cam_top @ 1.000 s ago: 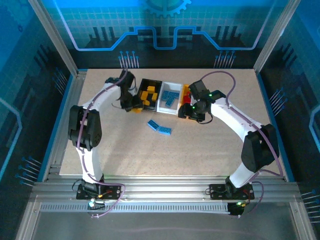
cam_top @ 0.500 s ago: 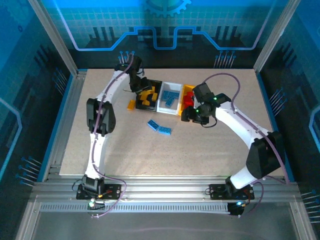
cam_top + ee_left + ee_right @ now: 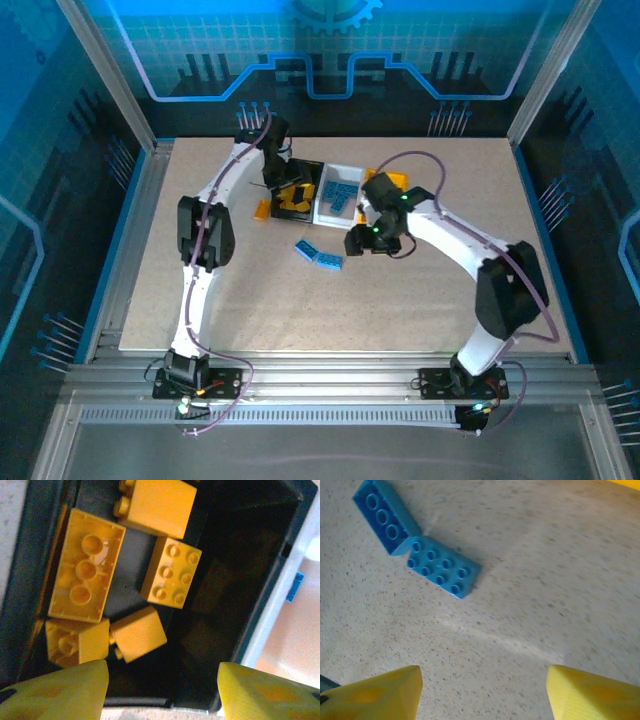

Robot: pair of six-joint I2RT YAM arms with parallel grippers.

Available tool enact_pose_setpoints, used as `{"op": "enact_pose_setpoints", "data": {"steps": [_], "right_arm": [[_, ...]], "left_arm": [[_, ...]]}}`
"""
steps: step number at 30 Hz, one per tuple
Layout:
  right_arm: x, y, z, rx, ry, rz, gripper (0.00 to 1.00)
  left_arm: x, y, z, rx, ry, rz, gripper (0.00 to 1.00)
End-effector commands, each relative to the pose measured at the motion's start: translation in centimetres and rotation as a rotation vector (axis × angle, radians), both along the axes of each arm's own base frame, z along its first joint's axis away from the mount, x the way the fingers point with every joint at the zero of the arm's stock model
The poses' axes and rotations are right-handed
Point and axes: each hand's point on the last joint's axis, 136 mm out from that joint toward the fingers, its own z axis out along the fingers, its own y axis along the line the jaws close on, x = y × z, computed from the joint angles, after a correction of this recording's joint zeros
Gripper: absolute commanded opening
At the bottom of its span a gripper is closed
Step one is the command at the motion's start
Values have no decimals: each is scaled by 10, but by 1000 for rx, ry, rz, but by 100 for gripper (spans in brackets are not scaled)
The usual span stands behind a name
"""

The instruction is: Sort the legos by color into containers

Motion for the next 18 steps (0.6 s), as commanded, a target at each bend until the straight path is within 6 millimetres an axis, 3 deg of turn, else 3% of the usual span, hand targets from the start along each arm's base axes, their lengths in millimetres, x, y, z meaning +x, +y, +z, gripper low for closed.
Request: {"op": "enact_pose_setpoints", "data": {"steps": [1, 7, 13, 18], "right_arm": [[-6, 36, 1, -17, -76, 315, 70], [-11, 66, -21, -109, -126, 662, 72], [6, 67, -39, -199, -129, 722, 72], [17, 66, -51, -276, -141, 737, 73]], "left_arm": [[-18, 7, 54, -4, -74, -4, 62], [-66, 17, 65, -26, -80, 7, 65], [-116, 31, 59, -50, -50, 36, 68], [-146, 42, 59, -49, -42, 45, 70]]}}
